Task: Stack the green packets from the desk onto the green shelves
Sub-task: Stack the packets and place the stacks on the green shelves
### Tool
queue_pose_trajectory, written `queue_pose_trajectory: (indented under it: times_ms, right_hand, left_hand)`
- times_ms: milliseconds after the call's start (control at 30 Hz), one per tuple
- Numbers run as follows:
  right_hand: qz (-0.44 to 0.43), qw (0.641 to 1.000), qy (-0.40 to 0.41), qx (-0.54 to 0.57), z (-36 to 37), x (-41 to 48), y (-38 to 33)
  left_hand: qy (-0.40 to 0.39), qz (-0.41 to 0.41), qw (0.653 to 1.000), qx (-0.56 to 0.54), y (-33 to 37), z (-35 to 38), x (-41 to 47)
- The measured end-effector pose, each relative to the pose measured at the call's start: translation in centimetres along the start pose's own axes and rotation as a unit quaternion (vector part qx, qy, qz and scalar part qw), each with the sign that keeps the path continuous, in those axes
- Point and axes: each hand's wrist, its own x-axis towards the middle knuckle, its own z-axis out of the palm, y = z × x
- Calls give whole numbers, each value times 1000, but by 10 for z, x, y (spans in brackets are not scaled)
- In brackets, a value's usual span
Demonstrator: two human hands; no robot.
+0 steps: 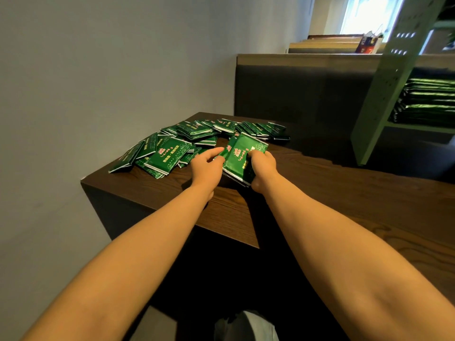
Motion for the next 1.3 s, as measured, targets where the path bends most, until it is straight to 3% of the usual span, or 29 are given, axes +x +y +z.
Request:
queue_pose_trajectory:
  times_ms: [100, 233, 400, 500, 700, 833, 933, 1033, 1300]
  right_hand:
    - [-6, 1000, -8, 24, 10, -3, -3]
    - [-16, 999, -37, 32, 25, -4, 3]
    - [-49, 998, -41, -16, 32, -1, 18]
    - [-41, 998, -25, -46, 31, 3, 24]
    - [-51, 996, -61, -30, 23, 9, 24]
    - [-54, 996, -69, -17, 22, 5, 21]
    - [-37, 997, -66, -35, 20, 5, 19]
    - [-34, 995, -73, -59, 20, 9, 23]
    - [-49, 992, -92, -69, 19, 4, 18]
  left_hand:
    - [14, -6, 1000, -4, -5, -4, -1]
    - [32, 45, 998, 17, -8, -19, 3]
    - [0, 161, 972, 170, -16, -46, 11]
    - [37, 184, 947, 260, -26, -60, 27]
    - [157, 111, 890, 413, -39, -71, 42]
    - [153, -2, 886, 437, -37, -71, 48]
    - [106, -88, 880, 455, -35, -70, 49]
    - [86, -81, 877, 467, -35, -70, 49]
    - [138, -36, 896, 421, -39, -73, 47]
